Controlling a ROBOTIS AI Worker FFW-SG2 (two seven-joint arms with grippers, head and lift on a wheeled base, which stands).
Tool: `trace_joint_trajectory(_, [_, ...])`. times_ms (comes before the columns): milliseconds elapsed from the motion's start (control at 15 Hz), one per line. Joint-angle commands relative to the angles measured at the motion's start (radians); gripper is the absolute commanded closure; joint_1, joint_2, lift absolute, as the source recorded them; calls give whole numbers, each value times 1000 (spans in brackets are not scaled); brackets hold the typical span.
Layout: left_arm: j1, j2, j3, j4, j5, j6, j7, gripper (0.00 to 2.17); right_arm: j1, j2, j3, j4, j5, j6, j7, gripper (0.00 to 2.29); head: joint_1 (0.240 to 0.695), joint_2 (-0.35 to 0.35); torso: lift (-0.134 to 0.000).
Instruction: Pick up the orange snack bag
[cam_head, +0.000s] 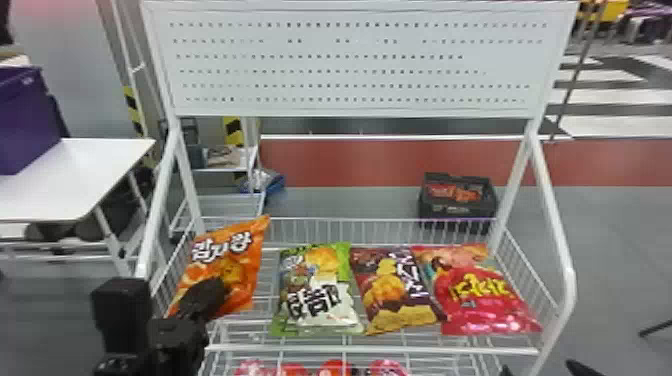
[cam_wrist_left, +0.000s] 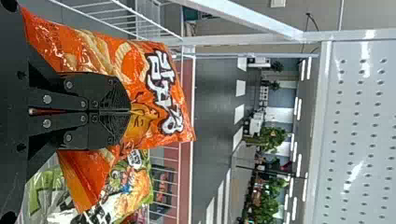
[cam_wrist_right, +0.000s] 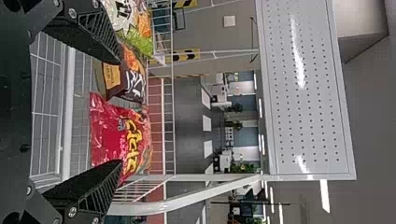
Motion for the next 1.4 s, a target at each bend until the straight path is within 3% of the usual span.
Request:
trace_joint_trajectory(0, [84, 4, 16, -40, 9, -101, 1, 1349, 1, 0, 2, -2, 0, -3, 0, 140, 499, 0, 0])
trace_joint_trajectory(600, [288, 15, -34, -3, -31, -592, 5, 1352, -5, 6, 5, -5, 3, -3, 0, 140, 499, 0, 0])
trace_joint_trajectory(1333, [400, 16, -56, 54, -108, -785, 12, 1349, -22, 7, 15, 5, 1, 0, -2, 140, 499, 0, 0])
